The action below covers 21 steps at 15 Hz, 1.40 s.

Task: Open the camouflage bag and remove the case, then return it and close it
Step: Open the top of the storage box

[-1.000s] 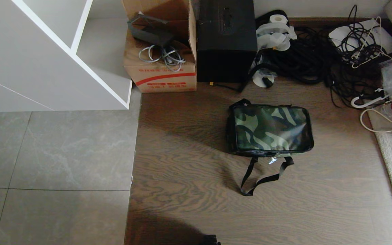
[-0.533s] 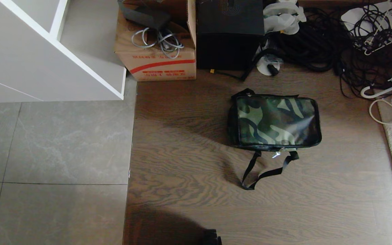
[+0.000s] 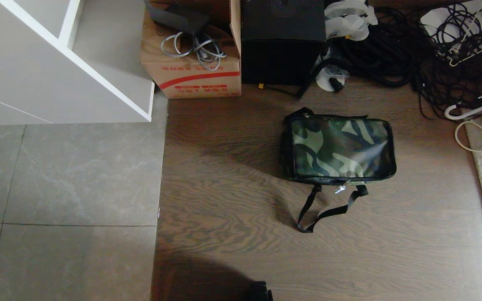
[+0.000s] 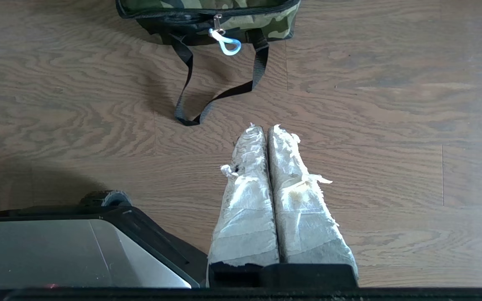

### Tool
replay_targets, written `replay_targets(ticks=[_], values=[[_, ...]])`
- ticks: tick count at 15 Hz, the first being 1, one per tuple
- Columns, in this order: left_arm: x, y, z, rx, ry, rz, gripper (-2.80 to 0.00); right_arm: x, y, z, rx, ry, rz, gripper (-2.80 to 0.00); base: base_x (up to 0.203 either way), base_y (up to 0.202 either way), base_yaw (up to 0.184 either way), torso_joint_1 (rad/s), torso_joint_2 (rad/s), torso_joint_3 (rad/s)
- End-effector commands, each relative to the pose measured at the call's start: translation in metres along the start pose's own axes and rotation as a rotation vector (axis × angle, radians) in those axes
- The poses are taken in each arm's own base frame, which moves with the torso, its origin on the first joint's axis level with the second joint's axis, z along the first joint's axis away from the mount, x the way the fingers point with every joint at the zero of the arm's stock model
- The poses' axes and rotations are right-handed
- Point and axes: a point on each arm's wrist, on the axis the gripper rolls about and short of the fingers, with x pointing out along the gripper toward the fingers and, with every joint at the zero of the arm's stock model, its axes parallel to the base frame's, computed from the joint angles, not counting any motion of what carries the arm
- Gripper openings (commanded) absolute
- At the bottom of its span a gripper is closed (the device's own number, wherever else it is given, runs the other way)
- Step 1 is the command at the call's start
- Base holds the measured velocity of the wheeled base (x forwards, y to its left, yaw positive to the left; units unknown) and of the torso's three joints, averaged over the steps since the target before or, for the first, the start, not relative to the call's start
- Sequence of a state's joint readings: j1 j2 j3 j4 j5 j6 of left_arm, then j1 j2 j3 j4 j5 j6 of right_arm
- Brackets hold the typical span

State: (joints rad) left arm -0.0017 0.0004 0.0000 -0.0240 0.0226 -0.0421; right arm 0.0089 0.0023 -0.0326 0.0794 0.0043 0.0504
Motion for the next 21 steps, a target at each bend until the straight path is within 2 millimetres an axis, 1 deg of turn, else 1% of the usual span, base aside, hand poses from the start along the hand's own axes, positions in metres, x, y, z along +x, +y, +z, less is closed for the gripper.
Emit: replay_targets(ticks=[1,9,10,11,12,13,14,15,16,17,18,19,21], values=[[0.001,0.0,-0.002,-0.001,0.008,0.001,-2.8,0.0,0.0,0.0,0.0,0.0,0.001,-2.8,0.0,0.0,0.0,0.0,0.0,0.0],[0.001,0.0,-0.003,-0.001,0.008,0.001,-2.8,0.0,0.0,0.0,-0.023,-0.001,0.001,-2.8,0.0,0.0,0.0,0.0,0.0,0.0],[0.001,0.0,-0.002,-0.001,0.007,0.001,-2.8,-0.001,0.0,0.003,-0.017,-0.008,0.003,-2.8,0.0,0.0,0.0,0.0,0.0,0.0],[0.001,0.0,-0.003,-0.001,0.008,0.001,-2.8,-0.005,0.001,0.011,-0.014,-0.03,0.012,-2.8,0.0,0.0,0.0,0.0,0.0,0.0],[0.001,0.0,-0.003,-0.001,0.008,0.001,-2.8,-0.011,0.002,0.028,-0.013,-0.059,0.023,-2.8,0.0,0.0,0.0,0.0,0.0,0.0],[0.001,0.0,-0.003,-0.001,0.008,0.001,-2.8,-0.018,0.003,0.051,-0.011,-0.059,0.028,-2.8,0.0,0.0,0.0,0.0,0.0,0.0],[0.001,0.0,-0.003,-0.001,0.008,0.001,-2.8,-0.018,0.004,0.068,-0.001,-0.011,0.032,-2.8,0.0,0.0,0.0,0.0,0.0,0.0],[0.001,0.0,-0.002,-0.001,0.007,0.001,-2.8,-0.012,0.005,0.087,0.018,0.066,0.039,-2.8,0.0,0.0,0.0,0.0,0.0,0.0],[0.001,0.0,-0.003,-0.001,0.008,0.001,-2.8,0.0,0.007,0.107,0.043,0.16,0.053,-2.8,0.0,0.0,0.0,0.0,0.0,0.0],[0.001,0.0,-0.002,-0.001,0.007,0.001,-2.8,0.017,0.008,0.121,0.075,0.261,0.074,-2.8,0.0,0.0,0.0,0.0,0.0,0.0],[0.001,0.0,-0.003,-0.001,0.008,0.002,-2.8,0.037,0.009,0.13,0.113,0.364,0.098,-2.8,0.0,0.0,0.0,0.0,0.0,0.0],[0.001,0.0,-0.003,-0.001,0.008,0.001,-2.8,0.056,0.01,0.133,0.15,0.461,0.121,-2.8,0.0,0.0,0.0,0.0,0.0,0.0],[0.001,0.0,-0.003,-0.001,0.008,0.002,-2.8,0.096,0.012,0.129,0.193,0.615,0.158,-2.8,0.0,0.0,0.0,0.0,0.0,0.0]])
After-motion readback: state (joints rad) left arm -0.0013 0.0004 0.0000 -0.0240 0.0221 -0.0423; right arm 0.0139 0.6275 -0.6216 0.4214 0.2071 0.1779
